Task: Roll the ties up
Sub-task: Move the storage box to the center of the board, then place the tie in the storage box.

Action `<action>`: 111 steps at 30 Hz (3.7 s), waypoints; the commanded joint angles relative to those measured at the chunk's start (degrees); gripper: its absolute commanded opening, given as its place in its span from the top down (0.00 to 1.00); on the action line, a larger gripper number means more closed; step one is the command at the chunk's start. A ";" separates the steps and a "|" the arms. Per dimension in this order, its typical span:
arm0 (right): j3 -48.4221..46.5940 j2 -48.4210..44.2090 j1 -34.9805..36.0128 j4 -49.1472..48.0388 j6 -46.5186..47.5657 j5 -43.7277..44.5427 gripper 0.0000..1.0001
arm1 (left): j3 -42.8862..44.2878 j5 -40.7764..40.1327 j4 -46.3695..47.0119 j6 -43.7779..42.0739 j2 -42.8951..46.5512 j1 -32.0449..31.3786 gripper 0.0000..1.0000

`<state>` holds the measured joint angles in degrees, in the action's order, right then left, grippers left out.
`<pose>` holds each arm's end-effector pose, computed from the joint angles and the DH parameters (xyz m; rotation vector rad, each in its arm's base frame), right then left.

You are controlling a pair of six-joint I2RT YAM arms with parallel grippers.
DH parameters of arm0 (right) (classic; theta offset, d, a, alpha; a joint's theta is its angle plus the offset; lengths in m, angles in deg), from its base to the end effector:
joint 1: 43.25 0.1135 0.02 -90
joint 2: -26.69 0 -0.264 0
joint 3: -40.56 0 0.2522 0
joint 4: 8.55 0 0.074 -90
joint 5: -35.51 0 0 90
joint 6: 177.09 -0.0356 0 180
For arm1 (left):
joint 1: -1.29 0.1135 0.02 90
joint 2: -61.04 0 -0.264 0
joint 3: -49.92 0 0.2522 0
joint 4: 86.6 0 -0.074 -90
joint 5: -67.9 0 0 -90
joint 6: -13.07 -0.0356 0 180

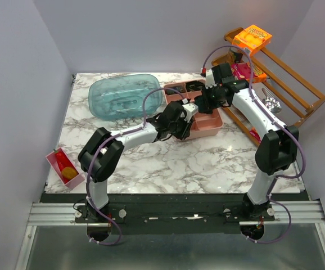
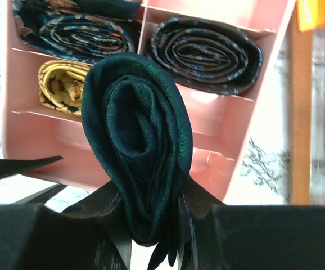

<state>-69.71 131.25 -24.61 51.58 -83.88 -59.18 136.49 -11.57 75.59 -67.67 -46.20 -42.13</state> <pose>0.3791 0.1309 0.3051 -0.5119 2.4767 0.2116 0.3003 -0.2931 0.2088 0.7806 2.1890 -0.6888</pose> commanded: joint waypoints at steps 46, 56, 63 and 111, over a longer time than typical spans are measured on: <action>18.03 -6.82 10.46 -13.85 33.53 2.13 0.99 | -19.03 5.28 0.88 19.04 21.92 20.48 0.23; 17.84 -1.02 13.97 -6.74 36.96 9.08 0.99 | -13.85 9.60 3.61 17.20 13.64 20.74 0.27; 19.60 -3.13 16.34 -4.36 37.14 7.15 0.99 | -8.14 10.82 3.79 17.02 8.81 20.74 0.27; 8.97 0.75 18.46 -1.10 36.17 7.15 0.00 | -5.93 10.31 2.47 15.18 10.47 21.71 0.25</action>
<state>-61.21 134.94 -6.45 52.76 -46.68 -50.59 130.77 -2.48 76.92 -52.02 -36.87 -20.80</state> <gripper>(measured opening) 0.998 0.749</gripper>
